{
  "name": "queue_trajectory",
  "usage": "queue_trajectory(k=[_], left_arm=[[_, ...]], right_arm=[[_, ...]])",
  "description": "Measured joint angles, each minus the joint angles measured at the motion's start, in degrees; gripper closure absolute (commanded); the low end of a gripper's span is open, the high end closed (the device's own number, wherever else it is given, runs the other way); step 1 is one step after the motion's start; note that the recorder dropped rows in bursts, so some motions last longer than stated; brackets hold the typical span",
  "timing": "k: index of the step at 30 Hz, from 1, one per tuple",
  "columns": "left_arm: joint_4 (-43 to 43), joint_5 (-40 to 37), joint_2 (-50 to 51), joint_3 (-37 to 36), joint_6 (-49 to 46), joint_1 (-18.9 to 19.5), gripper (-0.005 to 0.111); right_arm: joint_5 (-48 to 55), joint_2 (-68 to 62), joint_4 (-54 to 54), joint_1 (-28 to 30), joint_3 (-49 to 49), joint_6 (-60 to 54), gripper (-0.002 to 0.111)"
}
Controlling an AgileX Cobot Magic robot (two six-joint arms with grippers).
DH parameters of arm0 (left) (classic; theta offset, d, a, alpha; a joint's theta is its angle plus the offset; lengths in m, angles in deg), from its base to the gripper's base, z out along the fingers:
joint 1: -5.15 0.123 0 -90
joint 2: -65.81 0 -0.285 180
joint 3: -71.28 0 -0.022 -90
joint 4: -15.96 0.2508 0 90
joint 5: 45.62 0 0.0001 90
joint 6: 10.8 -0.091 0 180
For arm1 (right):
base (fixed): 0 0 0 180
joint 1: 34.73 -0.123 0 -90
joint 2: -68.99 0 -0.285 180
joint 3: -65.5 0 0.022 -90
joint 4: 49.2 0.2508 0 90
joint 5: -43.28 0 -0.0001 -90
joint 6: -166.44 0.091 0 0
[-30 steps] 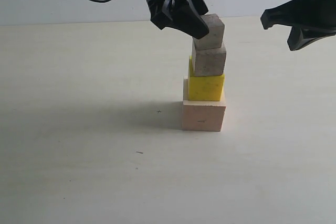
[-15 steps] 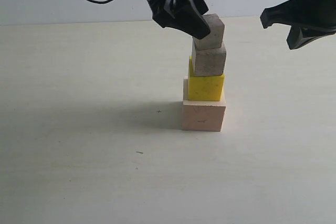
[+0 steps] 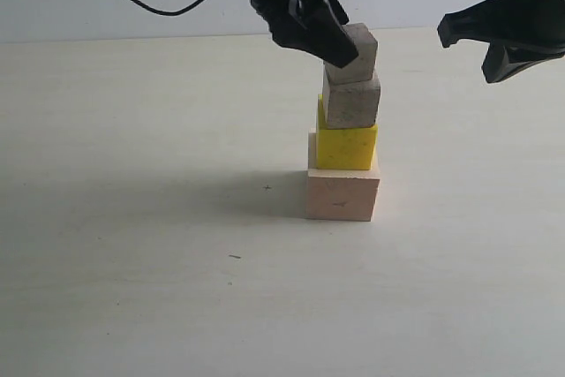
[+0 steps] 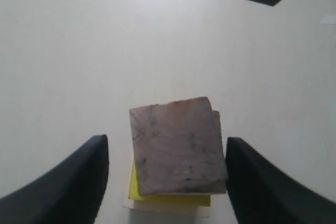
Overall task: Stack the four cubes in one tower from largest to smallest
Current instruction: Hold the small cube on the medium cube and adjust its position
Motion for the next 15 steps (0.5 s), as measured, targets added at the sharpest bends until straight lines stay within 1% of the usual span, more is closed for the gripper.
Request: queue_trajectory(k=[5, 8, 11, 15], left_arm=[[0.00, 0.08, 0.84, 0.00, 0.44, 0.00, 0.045], [0.00, 0.44, 0.84, 0.00, 0.55, 0.00, 0.051], [0.00, 0.66, 0.84, 0.00, 0.55, 0.00, 0.063], [0.00, 0.66, 0.84, 0.00, 0.55, 0.00, 0.085]], right_arm=[[-0.11, 0.00, 0.00, 0.00, 0.00, 0.00, 0.108], [-0.11, 0.00, 0.00, 0.00, 0.00, 0.00, 0.108], [-0.22, 0.00, 0.00, 0.00, 0.00, 0.00, 0.108], [-0.22, 0.00, 0.00, 0.00, 0.00, 0.00, 0.108]])
